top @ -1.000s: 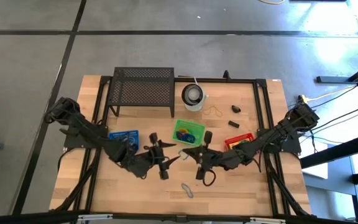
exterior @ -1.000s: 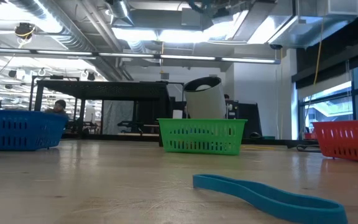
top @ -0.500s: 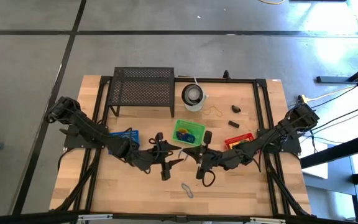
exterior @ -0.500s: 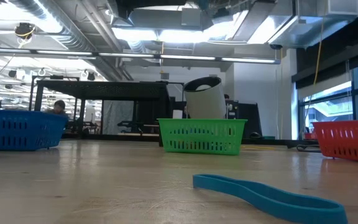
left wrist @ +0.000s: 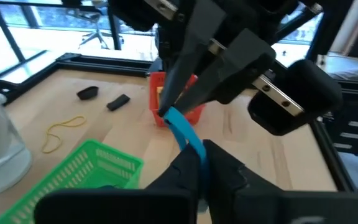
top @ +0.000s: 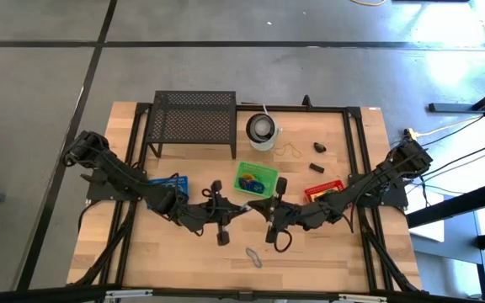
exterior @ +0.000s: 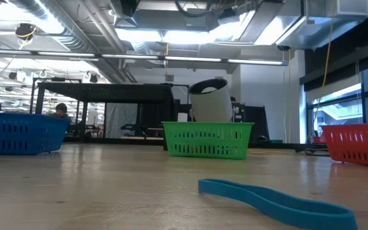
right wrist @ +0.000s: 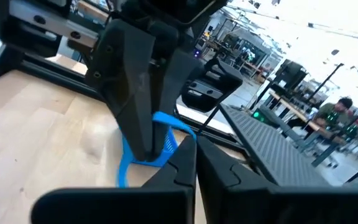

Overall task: Pick & Place Office Desk Supplies
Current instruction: Put the blue rubber band into the blue bin

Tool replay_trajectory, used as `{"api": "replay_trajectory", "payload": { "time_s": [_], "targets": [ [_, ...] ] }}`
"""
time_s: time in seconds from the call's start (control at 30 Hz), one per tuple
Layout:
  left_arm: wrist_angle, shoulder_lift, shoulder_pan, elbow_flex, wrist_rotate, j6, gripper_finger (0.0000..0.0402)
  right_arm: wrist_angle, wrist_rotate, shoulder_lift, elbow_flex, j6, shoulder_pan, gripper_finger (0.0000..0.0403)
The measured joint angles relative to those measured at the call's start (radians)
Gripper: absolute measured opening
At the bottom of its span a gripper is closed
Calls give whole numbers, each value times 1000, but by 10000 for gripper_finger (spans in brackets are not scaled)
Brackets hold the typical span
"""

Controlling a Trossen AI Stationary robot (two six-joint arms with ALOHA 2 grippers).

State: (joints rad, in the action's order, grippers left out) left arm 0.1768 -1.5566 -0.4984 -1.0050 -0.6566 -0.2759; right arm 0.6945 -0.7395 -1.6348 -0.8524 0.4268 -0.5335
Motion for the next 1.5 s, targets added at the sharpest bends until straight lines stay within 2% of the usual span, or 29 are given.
{"api": "replay_trajectory", "payload": {
  "time_s": [0.17, 0.43, 0.67, 0.77, 0.9, 0.97, 1.17, 1.33, 1.43, 1.5],
  "targets": [
    [0, 0, 0, 0, 12, 1, 2, 0, -1, 0, 0, -54, 0, 43],
    [-18, 0, 0, 0, -6, 1, 2, 1, -11, 0, -1, -129, -21, 152],
    [-69, 1, 0, 0, -7, -33, 3, -19, -228, 1, -50, -97, -119, 221],
    [-139, 2, 0, 0, -7, -75, 2, -21, -248, 1, -62, -67, -159, 235],
    [-351, 11, 3, 0, -6, -209, 3, -22, -219, 1, -64, -31, -191, 241],
    [-507, 29, 11, 0, 6, -307, 2, -23, -201, 1, -64, -25, -196, 241],
    [-980, 103, 30, 0, 131, -647, 3, -50, -135, 1, -64, -26, -190, 240],
    [-1327, 126, 16, 0, 161, -871, 4, -74, -95, 1, -64, -54, -177, 240],
    [-1445, 116, 11, 0, 184, -991, 3, -83, -73, 1, -64, -88, -167, 240],
    [-1461, 112, 7, 15, 197, -1034, 2, -86, -64, 1, -64, -108, -161, 239]
  ]
}}
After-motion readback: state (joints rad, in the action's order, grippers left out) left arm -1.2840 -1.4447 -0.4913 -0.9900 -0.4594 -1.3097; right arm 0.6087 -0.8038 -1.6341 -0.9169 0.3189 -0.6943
